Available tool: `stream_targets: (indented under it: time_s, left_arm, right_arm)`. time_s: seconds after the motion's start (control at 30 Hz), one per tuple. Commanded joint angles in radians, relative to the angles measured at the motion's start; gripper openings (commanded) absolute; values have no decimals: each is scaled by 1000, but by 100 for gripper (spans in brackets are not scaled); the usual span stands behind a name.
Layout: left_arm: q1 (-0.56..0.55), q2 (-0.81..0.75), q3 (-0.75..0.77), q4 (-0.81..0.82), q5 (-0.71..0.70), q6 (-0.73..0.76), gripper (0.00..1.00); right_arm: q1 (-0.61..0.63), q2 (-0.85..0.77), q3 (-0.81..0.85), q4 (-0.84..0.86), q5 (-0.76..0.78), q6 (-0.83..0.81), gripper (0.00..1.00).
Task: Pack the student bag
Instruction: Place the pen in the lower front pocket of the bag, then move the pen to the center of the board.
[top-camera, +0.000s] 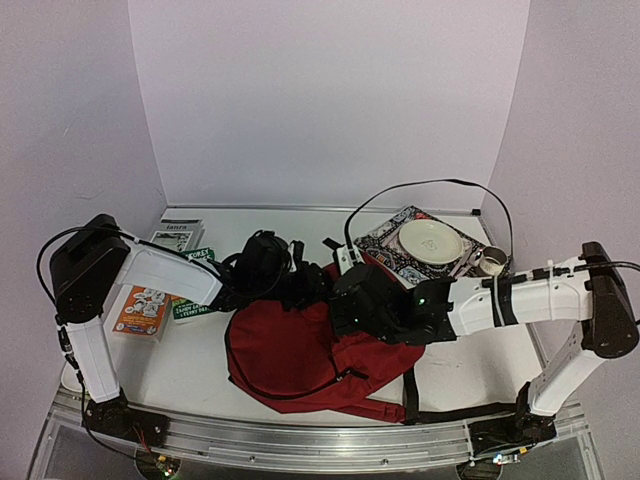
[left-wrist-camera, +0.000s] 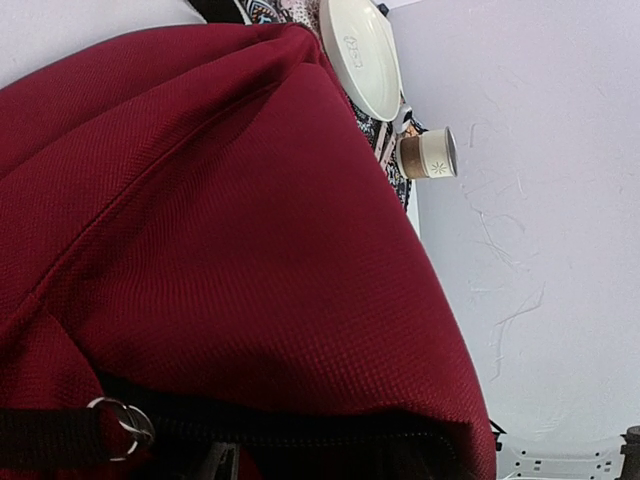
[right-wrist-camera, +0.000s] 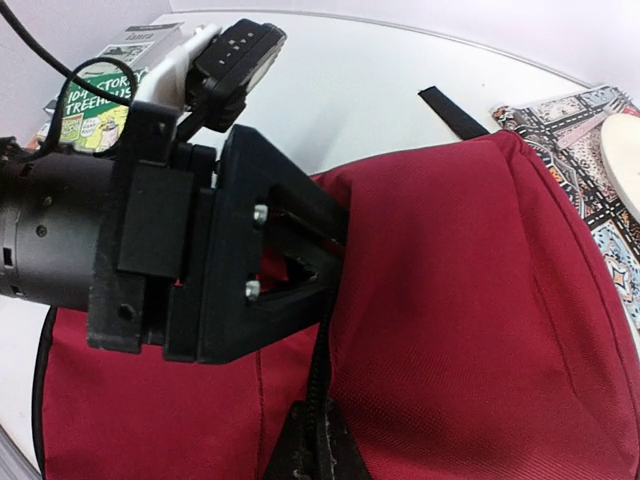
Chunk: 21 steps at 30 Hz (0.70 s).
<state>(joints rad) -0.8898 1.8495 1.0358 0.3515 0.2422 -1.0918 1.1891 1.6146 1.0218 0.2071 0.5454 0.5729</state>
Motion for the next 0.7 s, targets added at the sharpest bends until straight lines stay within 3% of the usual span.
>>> stream_targets:
  time_s: [0.0,0.13,0.4,0.5,0.67]
  left_arm:
    - [3,-99,-15,68,24,58,50]
    - [2,-198,-87,14,5,129,51]
    - [24,-365,-64,-428,-249,352,61]
    - [72,-379,-17,-570,-321,412,63]
    - [218,-349,33,-686,-296,484,63]
  right_arm:
    - [12,-43,-9,-17,72,-3,0]
    - [11,-56,-24,-32,118,-3,0]
    - [11,-46,-25,-73,167,-8,0]
    - [11,-39,-21,-78,163,-11,0]
    - [11,-38,-16,-80,147,-32,0]
